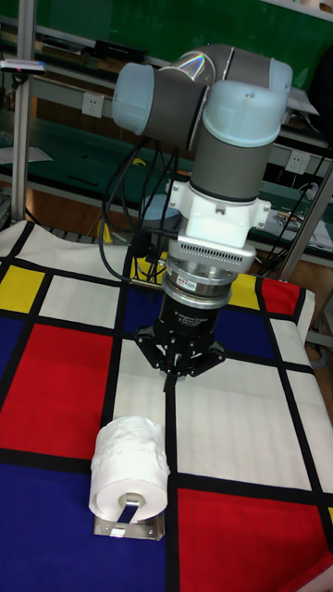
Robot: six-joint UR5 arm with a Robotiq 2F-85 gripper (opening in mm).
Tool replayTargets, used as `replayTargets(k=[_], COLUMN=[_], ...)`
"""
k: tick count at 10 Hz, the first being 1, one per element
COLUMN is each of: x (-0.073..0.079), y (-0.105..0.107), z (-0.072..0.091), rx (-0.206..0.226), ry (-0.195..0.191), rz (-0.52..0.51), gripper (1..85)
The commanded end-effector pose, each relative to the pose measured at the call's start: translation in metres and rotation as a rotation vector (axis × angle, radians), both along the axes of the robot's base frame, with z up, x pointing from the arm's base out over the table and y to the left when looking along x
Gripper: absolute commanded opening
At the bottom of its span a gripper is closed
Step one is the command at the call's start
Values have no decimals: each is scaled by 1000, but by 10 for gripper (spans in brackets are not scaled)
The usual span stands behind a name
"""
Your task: Take the roll of paper down from the shelf
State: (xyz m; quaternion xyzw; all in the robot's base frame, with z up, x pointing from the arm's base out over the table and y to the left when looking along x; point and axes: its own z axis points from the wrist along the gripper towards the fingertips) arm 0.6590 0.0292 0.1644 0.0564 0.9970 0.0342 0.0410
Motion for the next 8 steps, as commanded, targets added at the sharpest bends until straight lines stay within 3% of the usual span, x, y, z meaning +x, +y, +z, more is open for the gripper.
replayTargets(k=[1,3,5,8], x=[7,2,-20,-18], y=[7,1,-7,-7], z=[-6,-4,8,8], rx=[31,25,17,14], ry=[9,27,35,20], rz=[10,20,44,99], gripper=[553,530,477,477])
